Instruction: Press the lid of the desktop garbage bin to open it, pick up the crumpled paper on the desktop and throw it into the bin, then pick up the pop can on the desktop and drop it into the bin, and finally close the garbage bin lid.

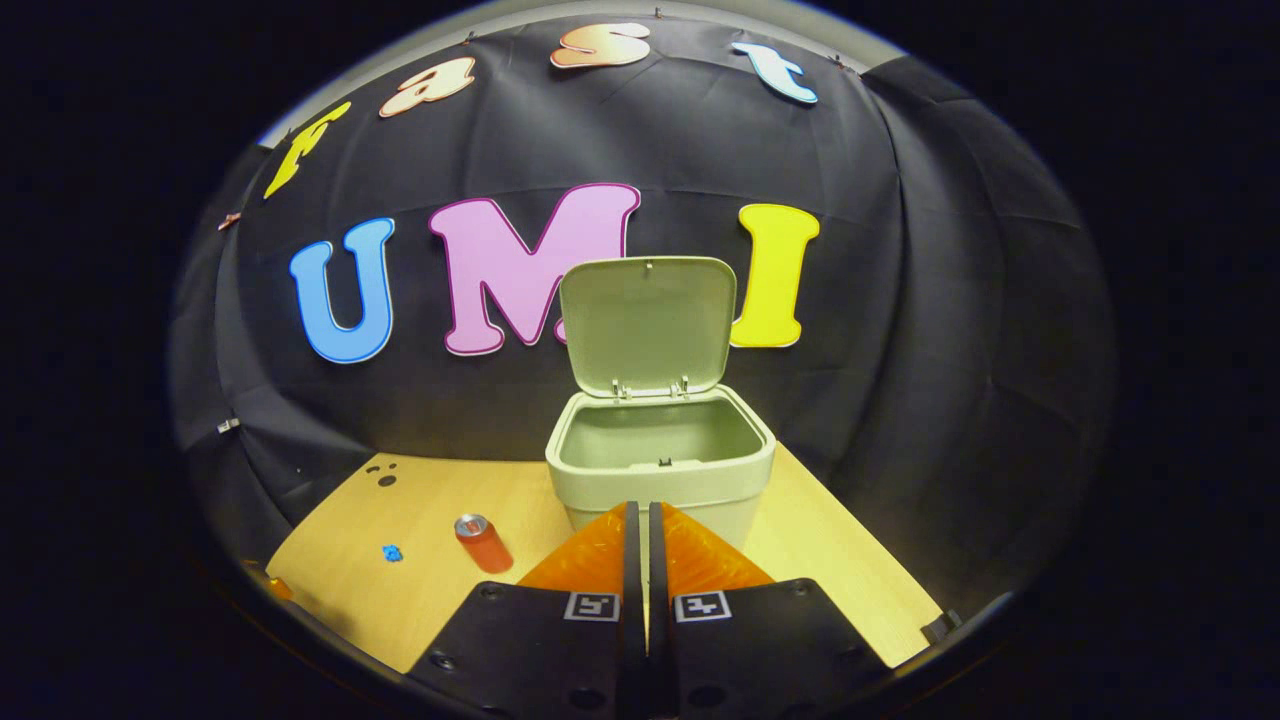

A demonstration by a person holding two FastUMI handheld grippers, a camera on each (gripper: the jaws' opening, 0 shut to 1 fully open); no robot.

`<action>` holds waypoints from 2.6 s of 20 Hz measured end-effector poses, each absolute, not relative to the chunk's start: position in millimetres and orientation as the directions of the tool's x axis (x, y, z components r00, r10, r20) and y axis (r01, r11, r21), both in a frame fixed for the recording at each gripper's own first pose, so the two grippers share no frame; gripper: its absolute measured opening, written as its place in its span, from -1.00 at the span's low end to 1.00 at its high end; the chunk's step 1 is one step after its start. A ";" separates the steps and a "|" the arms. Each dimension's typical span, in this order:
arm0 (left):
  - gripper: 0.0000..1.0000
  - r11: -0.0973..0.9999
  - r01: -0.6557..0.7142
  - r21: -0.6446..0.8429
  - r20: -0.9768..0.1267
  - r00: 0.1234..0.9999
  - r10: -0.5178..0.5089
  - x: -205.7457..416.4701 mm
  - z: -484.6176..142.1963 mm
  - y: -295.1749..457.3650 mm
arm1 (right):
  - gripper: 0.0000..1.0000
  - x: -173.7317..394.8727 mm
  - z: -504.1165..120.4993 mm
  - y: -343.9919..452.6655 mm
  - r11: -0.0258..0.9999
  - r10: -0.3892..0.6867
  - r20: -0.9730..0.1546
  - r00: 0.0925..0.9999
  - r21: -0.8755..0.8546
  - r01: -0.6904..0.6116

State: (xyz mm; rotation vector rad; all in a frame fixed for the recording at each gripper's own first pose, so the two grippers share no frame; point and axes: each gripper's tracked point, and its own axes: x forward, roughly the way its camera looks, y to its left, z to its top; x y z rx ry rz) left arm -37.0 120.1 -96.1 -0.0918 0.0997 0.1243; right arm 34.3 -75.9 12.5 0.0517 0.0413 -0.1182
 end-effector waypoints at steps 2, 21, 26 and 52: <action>0.92 0.989 -0.120 -0.086 -0.104 0.988 0.111 -28.0 -92.4 121.1 | -0.89 25.6 2.2 -75.3 0.991 -0.119 -0.063 0.991 0.048 0.122; 0.92 0.975 -0.117 -0.191 -0.240 0.968 0.069 135.0 -125.4 137.7 | 1.00 -5.5 -111.6 -37.6 0.999 -0.026 -0.327 0.945 0.032 0.038; 0.92 0.976 -0.136 -0.171 -0.258 0.962 0.089 192.4 -136.0 137.6 | 1.00 -0.5 -122.9 -27.1 0.999 0.002 -0.371 0.929 0.044 0.015; -0.26 0.992 -0.129 0.008 -0.318 0.940 0.125 280.9 -165.0 128.3 | 1.00 34.8 -168.2 5.8 0.993 0.111 -0.514 0.851 0.034 -0.109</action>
